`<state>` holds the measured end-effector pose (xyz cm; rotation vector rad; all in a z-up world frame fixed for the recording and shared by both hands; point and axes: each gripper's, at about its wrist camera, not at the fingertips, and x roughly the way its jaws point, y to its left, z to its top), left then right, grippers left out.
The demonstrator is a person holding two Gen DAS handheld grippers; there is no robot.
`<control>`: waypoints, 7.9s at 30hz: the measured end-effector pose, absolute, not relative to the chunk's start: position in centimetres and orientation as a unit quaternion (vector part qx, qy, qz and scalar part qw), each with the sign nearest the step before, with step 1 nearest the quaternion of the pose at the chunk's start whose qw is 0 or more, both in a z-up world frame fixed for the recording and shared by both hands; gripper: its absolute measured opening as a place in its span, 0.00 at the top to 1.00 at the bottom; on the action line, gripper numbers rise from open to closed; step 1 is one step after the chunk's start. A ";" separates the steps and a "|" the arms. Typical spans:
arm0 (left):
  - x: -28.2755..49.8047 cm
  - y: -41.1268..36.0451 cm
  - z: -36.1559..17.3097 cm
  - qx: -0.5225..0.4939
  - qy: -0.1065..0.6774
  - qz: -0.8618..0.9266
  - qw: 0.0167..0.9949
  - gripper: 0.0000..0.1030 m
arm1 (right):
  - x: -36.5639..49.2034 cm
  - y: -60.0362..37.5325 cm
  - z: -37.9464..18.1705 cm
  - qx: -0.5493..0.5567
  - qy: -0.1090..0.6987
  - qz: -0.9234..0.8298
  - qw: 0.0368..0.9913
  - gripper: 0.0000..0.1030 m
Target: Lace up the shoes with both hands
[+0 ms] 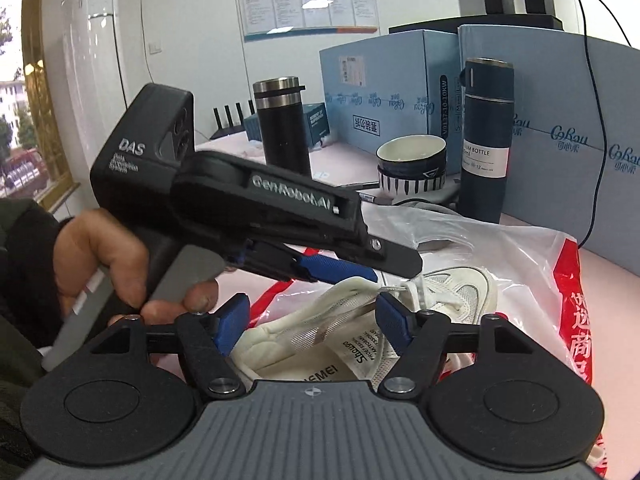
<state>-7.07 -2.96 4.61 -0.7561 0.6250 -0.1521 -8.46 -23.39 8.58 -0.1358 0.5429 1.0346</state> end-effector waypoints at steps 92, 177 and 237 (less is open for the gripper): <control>-12.1 -4.7 7.1 -0.170 0.324 -0.130 0.921 0.29 | -7.9 -37.1 7.6 0.056 0.300 0.277 0.911 0.04; -8.9 -2.2 4.1 -0.187 0.383 0.037 0.904 0.20 | 3.6 -31.9 5.4 -0.221 0.395 0.544 0.707 0.95; -9.9 -7.8 7.3 0.136 0.261 -0.131 0.947 0.68 | 0.4 -30.6 6.1 0.301 0.361 0.469 0.748 0.97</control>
